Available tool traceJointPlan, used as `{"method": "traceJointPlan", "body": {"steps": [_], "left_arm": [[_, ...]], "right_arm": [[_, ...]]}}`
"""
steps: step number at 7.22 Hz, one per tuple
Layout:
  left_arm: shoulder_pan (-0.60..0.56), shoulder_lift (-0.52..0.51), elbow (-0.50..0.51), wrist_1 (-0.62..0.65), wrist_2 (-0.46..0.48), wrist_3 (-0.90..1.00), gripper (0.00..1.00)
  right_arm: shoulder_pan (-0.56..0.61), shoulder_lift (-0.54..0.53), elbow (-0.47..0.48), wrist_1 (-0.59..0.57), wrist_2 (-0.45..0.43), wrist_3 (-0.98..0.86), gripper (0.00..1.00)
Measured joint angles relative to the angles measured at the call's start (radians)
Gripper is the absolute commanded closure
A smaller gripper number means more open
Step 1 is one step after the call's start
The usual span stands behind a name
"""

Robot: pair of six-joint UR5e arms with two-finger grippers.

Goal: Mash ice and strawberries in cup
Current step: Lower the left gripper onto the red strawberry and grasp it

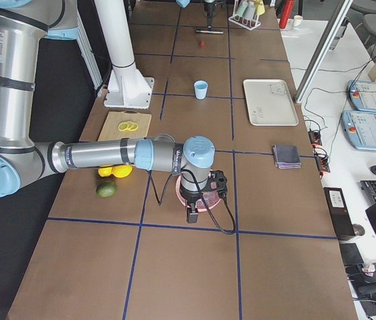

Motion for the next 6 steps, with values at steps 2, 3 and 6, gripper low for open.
{"method": "traceJointPlan", "body": {"steps": [2, 3, 6], "left_arm": [[0.059, 0.015, 0.11, -0.166, 0.02, -0.057, 0.0], [0.086, 0.016, 0.154, -0.223, 0.032, -0.075, 0.0], [0.137, 0.019, 0.201, -0.266, 0.041, -0.091, 0.0]], "right_arm": [[0.0, 0.0, 0.0, 0.0, 0.0, 0.001, 0.0], [0.0, -0.001, 0.0, 0.0, 0.0, 0.001, 0.0], [0.0, -0.004, 0.0, 0.0, -0.001, 0.001, 0.0]]}}
